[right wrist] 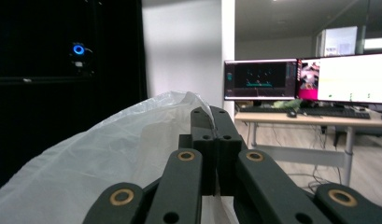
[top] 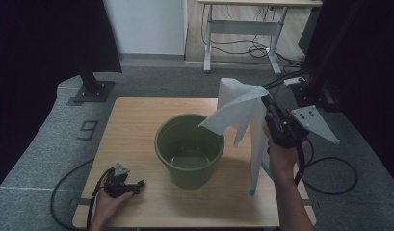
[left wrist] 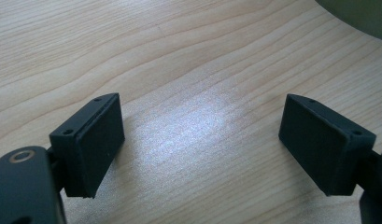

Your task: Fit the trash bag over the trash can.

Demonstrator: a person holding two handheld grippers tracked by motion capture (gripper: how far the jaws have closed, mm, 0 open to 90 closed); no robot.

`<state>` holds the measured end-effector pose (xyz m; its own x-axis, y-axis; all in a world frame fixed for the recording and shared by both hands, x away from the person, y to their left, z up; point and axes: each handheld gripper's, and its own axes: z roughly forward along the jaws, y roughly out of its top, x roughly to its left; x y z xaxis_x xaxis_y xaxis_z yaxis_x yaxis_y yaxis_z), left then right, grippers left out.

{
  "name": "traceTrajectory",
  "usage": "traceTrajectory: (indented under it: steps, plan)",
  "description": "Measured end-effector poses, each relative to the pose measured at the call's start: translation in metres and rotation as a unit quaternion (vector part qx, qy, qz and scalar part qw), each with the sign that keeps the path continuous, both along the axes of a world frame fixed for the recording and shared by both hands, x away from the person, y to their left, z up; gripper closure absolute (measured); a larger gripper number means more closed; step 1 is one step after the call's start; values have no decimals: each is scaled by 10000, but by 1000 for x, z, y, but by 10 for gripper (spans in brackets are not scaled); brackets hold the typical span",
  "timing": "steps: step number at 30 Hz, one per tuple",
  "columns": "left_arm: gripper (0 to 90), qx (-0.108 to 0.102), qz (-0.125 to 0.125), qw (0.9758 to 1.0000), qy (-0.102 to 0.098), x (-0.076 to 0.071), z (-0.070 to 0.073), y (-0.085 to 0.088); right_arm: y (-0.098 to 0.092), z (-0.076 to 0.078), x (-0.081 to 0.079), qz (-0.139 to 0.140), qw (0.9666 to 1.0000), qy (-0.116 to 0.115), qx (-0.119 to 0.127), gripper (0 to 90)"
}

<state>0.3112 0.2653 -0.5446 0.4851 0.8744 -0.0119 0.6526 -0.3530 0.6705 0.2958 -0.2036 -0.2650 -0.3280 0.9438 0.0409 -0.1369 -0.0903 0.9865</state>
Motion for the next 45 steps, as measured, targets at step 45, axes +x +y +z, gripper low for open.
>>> traceTrajectory:
  steps: [45]
  plan:
    - [136,-6,26,10000,4,0,0,-1,59,-86,3,244,9954,581,-728,889]
